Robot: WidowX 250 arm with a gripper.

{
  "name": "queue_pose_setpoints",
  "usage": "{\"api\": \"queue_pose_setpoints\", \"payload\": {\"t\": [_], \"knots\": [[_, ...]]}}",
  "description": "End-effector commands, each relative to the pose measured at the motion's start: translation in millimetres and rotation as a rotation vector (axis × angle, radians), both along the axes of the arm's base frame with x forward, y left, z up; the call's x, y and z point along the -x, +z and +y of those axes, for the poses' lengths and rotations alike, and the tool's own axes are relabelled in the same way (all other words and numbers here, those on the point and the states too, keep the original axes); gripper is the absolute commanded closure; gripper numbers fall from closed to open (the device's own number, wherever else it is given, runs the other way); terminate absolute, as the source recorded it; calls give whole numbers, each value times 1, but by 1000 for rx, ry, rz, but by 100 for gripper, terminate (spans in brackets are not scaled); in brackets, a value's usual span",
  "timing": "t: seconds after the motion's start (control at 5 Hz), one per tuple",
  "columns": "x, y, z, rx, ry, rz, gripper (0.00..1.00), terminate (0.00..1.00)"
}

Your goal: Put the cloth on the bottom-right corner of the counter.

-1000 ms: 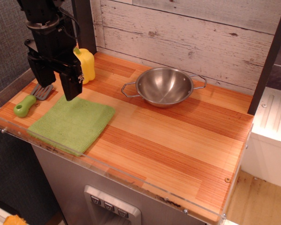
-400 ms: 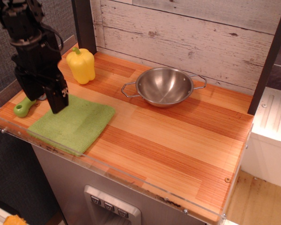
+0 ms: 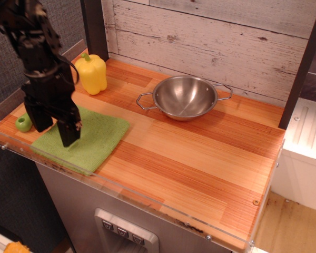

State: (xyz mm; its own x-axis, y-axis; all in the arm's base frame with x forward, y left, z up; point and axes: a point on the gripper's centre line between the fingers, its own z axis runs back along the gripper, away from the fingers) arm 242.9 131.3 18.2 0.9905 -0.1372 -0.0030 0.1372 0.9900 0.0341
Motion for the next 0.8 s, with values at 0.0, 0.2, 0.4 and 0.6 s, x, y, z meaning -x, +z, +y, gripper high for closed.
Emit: {"api": "queue_pose_setpoints", "payload": {"t": [0.0,0.2,0.4,0.6], "knots": [[-16,14,-15,-21,6,-42,0,0],[-16,11,-24,-38,-2,-43,0,0],[-10,-22,-33,-95,-36,41,0,0],[0,-43,-40,-123,-48,80,0,0]]}}
